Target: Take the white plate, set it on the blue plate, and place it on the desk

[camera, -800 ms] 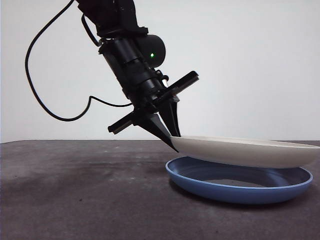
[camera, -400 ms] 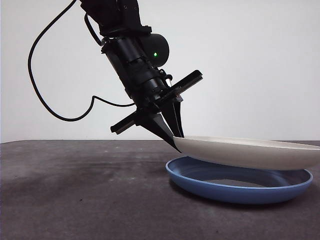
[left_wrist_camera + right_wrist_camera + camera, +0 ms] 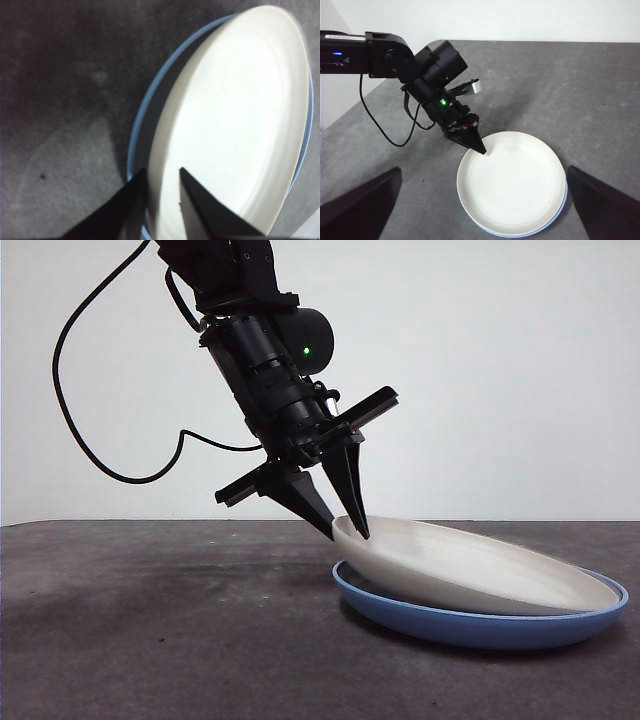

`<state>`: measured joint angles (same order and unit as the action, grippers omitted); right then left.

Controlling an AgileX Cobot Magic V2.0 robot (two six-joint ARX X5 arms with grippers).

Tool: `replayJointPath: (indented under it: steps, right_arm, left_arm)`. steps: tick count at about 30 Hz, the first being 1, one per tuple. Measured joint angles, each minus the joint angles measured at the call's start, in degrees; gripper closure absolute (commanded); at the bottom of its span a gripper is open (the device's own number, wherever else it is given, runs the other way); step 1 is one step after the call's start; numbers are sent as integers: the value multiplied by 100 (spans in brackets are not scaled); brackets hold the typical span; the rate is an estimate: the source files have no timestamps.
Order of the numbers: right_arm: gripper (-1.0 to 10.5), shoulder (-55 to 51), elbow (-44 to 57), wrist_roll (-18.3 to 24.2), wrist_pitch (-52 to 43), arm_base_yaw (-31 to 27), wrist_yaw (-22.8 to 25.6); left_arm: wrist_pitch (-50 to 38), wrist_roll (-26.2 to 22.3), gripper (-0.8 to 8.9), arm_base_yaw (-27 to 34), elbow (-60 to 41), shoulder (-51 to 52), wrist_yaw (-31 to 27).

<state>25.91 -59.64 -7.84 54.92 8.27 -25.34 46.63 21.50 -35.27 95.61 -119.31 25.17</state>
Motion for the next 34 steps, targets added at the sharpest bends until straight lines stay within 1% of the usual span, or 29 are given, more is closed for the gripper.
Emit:
replayJointPath:
  steps: [5, 6, 7, 10, 11, 12, 13, 15, 18, 22, 25, 30, 34]
  right_arm:
    - [359, 0, 0, 0, 7, 0, -2]
    - [359, 0, 0, -2, 9, 0, -2]
    - [359, 0, 0, 0, 11, 0, -2]
    - [359, 0, 0, -2, 13, 0, -2]
    - [359, 0, 0, -2, 13, 0, -2]
    - [359, 0, 0, 0, 13, 0, -2]
    - [359, 0, 0, -2, 13, 0, -2]
    - [359, 0, -2, -2, 13, 0, -2]
    - [359, 0, -2, -2, 13, 0, -2]
    - [359, 0, -2, -4, 92, 0, 20]
    - [359, 0, -2, -13, 168, 0, 142]
    - [359, 0, -2, -13, 166, 0, 155]
    - [359, 0, -2, -13, 166, 0, 236]
  left_arm:
    - [-59, 0, 642, 0, 0, 0, 0]
    - [-81, 0, 608, 0, 2, 0, 0]
    - [-70, 0, 565, 0, 20, 0, 0]
    - [-52, -13, 346, 0, 175, -2, 2]
    - [-44, -31, 287, 2, 240, -2, 2]
    - [11, -70, 239, 7, 326, -2, 4]
    - [103, -116, 210, 15, 426, -2, 4]
    - [315, -225, 206, 35, 645, -2, 4]
    - [938, -474, 206, 96, 1097, -2, 4]
    - [2070, -1038, 206, 190, 1816, 0, 4]
    - [2743, -1478, 206, 214, 2009, 136, 2]
    - [3432, -2026, 209, 210, 2006, 776, 0]
    - [3484, -2293, 209, 203, 2000, 1611, 0]
